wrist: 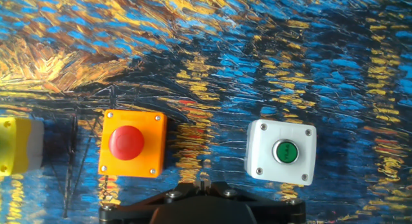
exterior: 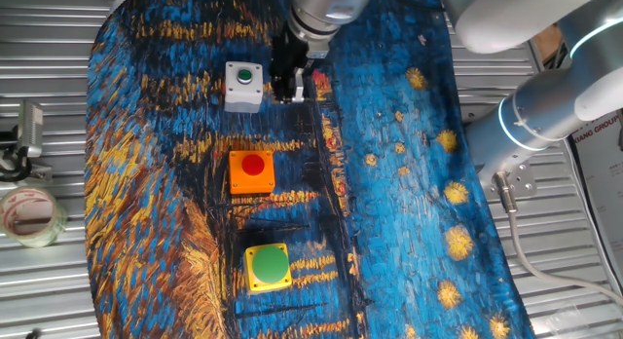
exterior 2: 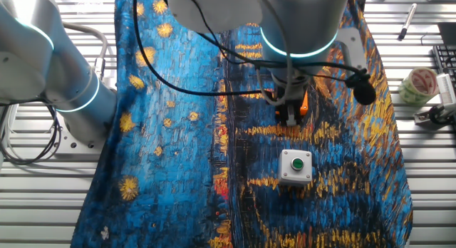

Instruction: Press three buttons from left to right in sequence

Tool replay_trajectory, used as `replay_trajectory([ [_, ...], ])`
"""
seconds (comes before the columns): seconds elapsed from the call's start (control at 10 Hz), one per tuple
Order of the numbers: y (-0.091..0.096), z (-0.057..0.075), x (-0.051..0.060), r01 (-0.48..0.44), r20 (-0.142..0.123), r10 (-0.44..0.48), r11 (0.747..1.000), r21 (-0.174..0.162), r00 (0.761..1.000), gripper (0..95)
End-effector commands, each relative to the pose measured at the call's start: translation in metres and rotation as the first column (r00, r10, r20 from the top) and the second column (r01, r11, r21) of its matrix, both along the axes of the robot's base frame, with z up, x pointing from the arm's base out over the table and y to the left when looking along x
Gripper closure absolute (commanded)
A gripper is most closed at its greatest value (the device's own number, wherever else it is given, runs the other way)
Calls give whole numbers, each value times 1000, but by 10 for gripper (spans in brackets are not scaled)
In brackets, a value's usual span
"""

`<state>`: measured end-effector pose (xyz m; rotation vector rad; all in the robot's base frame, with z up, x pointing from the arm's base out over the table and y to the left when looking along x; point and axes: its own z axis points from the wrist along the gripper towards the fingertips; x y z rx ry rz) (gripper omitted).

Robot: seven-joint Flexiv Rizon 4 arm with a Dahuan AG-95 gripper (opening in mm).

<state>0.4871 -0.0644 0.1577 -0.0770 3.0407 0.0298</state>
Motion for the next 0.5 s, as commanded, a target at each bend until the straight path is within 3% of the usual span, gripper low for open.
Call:
replay_trajectory([
  [0.1,-5,1,4,-11,-4,11,1000,10,1000,950],
  [0.5,-21,-6,0,-47,6,46,999,28,999,950],
])
